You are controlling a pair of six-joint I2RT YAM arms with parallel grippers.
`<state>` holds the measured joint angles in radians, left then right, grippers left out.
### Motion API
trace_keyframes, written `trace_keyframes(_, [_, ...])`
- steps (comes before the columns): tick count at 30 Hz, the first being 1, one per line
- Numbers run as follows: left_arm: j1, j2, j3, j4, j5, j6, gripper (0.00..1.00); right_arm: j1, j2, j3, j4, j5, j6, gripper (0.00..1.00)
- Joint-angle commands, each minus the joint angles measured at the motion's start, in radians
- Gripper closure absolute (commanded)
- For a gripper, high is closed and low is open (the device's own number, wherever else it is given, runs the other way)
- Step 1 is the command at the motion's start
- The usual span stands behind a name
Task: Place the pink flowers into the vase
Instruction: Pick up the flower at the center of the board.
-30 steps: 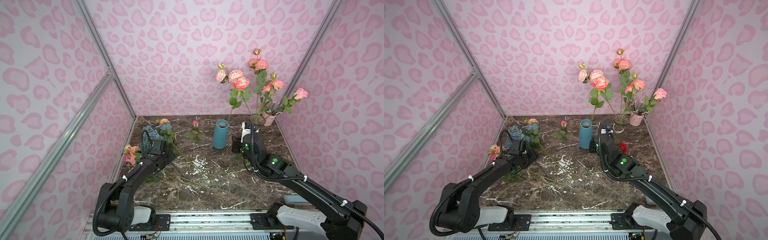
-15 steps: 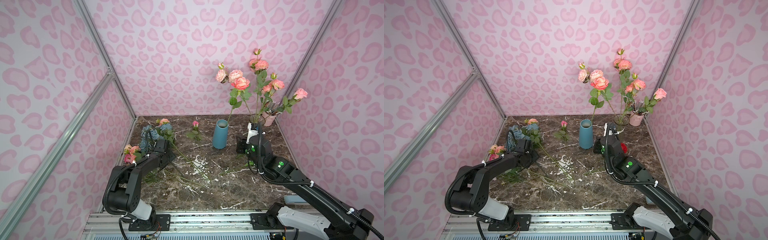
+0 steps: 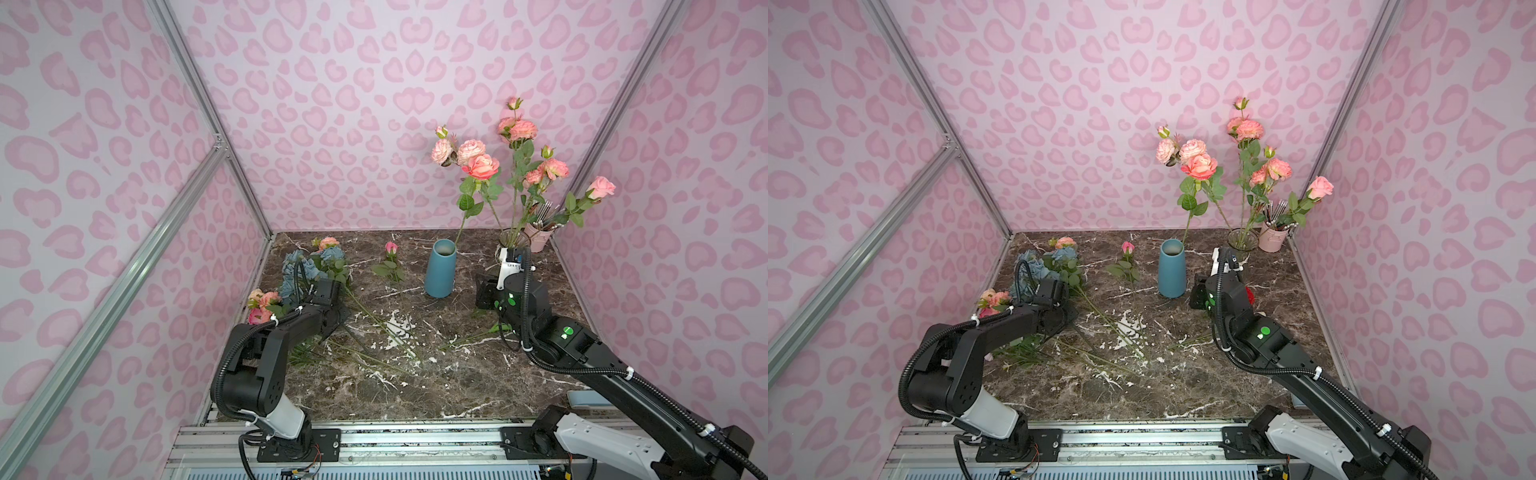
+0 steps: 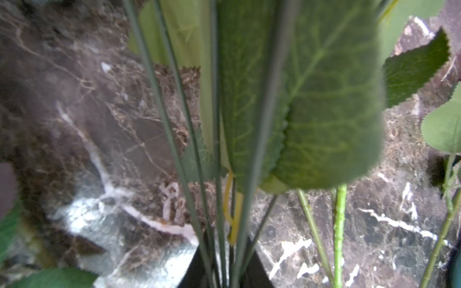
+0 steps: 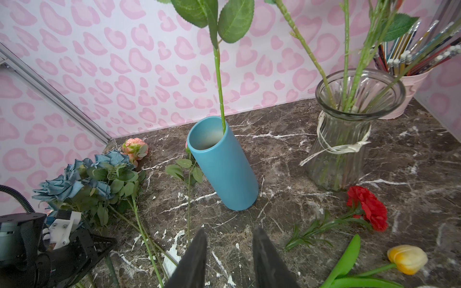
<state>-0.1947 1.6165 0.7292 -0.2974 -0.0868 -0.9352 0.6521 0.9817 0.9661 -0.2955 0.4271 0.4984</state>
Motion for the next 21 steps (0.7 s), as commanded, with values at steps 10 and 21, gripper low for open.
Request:
trace_keyframes(10, [-0.124,-0.148,0.077,-0.026,-0.192,-0.101,0.96,-0.002,-0.032,-0.010,-0.010,0.015,0.014,0.65])
trace_keyframes(21, [-0.278,-0.086,0.364,-0.109,-0.303,-0.027,0.97,-0.019,-0.056,-0.012,-0.018,0.018,0.009,0.64])
